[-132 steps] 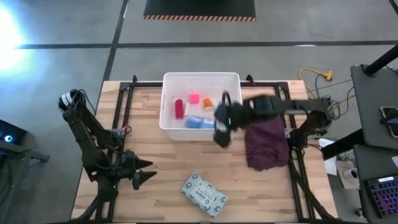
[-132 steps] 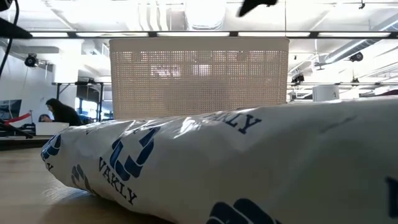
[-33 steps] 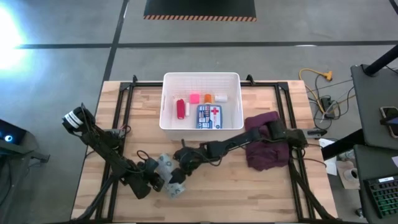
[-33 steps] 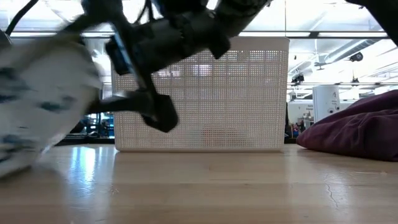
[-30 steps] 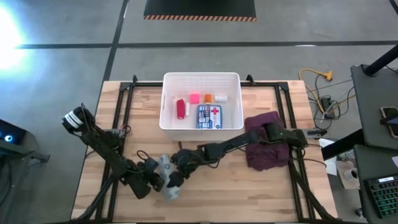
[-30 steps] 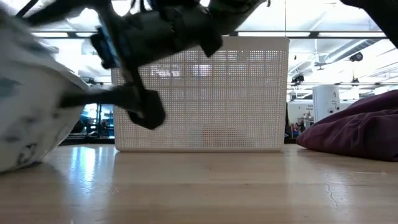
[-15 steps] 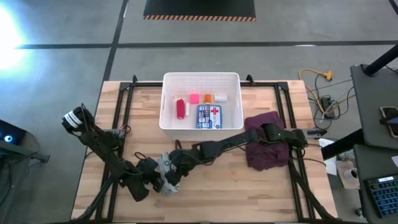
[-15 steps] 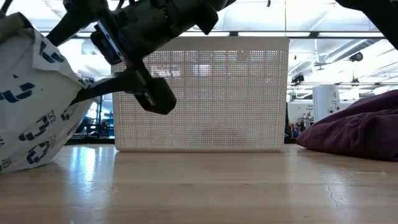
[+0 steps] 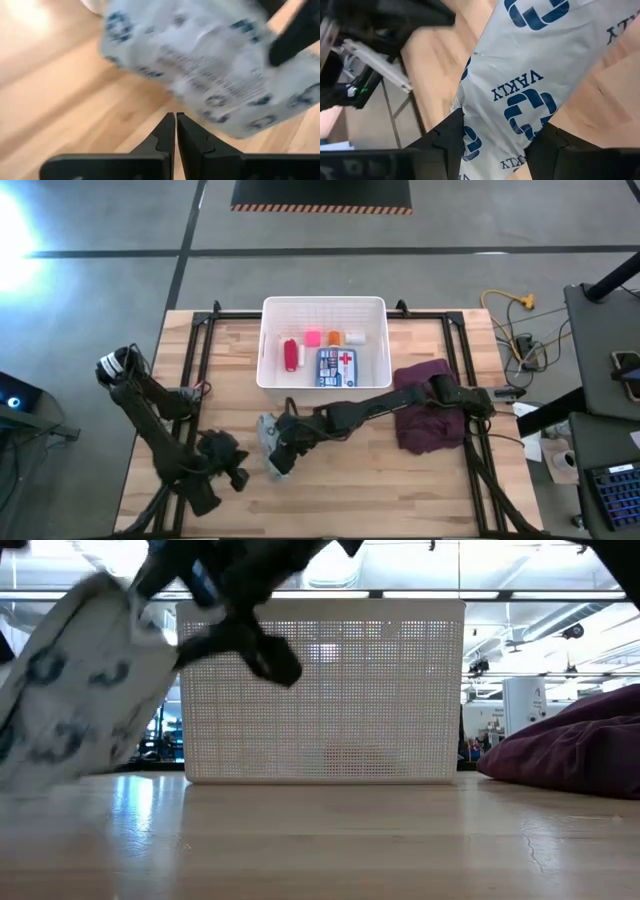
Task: Pick & place medical supplies in basket/bin
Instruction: Put the mailer bag into the white basket
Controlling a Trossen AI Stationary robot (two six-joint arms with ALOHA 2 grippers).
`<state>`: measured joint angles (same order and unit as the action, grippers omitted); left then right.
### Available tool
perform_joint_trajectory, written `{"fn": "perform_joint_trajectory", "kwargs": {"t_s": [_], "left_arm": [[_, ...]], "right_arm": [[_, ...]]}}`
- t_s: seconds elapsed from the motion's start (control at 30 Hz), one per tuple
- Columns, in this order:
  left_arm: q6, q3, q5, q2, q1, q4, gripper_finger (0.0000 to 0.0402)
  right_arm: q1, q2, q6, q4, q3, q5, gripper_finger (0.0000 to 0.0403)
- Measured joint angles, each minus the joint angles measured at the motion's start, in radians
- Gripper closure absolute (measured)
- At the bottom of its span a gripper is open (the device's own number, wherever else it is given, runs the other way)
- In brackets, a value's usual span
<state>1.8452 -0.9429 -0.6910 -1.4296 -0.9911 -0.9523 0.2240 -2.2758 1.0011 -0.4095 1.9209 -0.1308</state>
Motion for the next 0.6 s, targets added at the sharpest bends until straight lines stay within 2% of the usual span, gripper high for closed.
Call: {"fn": "perform_joint_trajectory", "kwargs": {"t_s": [0.13, 0.27, 0.37, 0.43, 0.47, 0.6], "left_arm": [[0.166, -0.105, -0.005, 0.002, -0.07, -0.256, 0.0401], [0.336, -0.163, -0.033, 0.002, -0.136, -0.389, 0.0401], [0.358, -0.184, -0.058, 0.001, -0.148, -0.397, 0.0401], [0.359, -0.193, -0.116, 0.001, -0.147, -0.394, 0.0401], [0.359, -0.198, -0.157, 0.001, -0.145, -0.394, 0.0401], [0.335, -0.212, -0.235, 0.016, -0.107, -0.392, 0.0401]], "right_arm": [[0.008, 0.107, -0.046, -0.016, 0.0, 0.028, 0.0249], [0.007, 0.245, -0.097, -0.015, 0.0, 0.086, 0.0247], [0.001, 0.363, -0.143, -0.052, 0.0, 0.241, 0.0246], [-0.022, 0.441, -0.157, -0.124, 0.002, 0.373, 0.0246], [-0.047, 0.475, -0.167, -0.175, 0.004, 0.406, 0.0246], [-0.215, 0.512, -0.185, -0.432, -0.003, 0.368, 0.0239]]}}
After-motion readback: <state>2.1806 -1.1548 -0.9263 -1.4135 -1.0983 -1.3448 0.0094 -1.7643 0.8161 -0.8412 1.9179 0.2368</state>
